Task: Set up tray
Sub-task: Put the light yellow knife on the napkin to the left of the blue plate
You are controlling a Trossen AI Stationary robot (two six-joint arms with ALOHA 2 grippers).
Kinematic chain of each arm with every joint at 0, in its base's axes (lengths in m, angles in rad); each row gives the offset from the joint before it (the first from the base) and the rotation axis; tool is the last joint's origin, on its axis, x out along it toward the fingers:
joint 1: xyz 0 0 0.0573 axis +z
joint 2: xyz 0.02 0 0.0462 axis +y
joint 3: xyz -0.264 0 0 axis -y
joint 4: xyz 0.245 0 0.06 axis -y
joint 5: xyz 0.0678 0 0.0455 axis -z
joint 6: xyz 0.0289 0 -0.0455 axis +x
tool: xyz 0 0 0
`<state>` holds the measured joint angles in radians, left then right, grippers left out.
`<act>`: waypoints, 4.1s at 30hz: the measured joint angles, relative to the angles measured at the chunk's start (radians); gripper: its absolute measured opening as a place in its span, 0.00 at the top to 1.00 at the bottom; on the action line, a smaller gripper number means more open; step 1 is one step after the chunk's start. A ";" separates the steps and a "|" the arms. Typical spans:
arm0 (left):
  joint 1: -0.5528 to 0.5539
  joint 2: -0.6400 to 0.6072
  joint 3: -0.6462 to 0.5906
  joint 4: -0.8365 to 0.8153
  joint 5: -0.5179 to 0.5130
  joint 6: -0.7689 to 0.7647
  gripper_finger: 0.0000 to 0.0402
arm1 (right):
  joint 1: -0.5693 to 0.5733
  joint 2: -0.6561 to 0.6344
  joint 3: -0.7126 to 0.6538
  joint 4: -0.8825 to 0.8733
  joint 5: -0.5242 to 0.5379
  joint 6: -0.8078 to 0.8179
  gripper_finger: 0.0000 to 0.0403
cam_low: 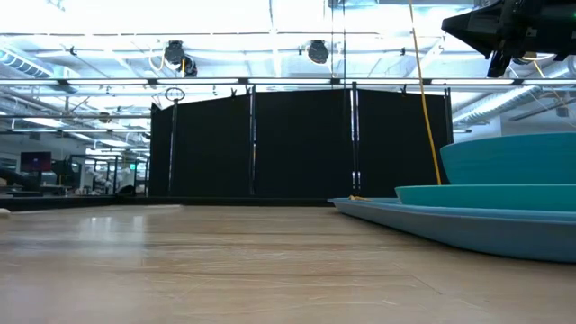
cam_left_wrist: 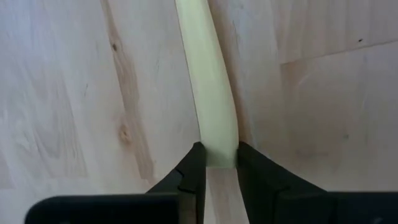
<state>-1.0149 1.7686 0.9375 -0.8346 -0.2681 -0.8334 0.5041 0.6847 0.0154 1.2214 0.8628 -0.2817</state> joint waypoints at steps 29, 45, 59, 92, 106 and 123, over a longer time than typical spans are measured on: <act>-0.011 -0.303 -0.002 0.394 -0.016 0.005 0.79 | 0.000 0.000 0.000 -0.002 0.000 0.000 1.00; -0.039 -0.012 -0.001 0.501 -0.015 0.005 0.34 | 0.000 0.000 0.000 -0.003 0.000 0.000 1.00; -0.039 -0.003 -0.001 0.581 -0.080 0.012 0.42 | 0.000 0.000 0.000 -0.003 0.000 0.000 1.00; -0.008 0.091 0.002 0.709 -0.075 0.039 0.46 | 0.000 0.000 0.000 -0.004 0.000 0.000 1.00; -0.013 0.047 -0.003 0.647 -0.057 0.040 0.56 | 0.000 0.000 0.000 -0.007 0.000 0.000 1.00; 0.018 0.045 -0.002 0.599 -0.068 0.063 0.73 | 0.000 0.000 0.000 -0.012 0.000 0.000 1.00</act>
<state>-0.9966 1.8133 0.9360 -0.2352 -0.3362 -0.7705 0.5039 0.6849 0.0153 1.2098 0.8627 -0.2817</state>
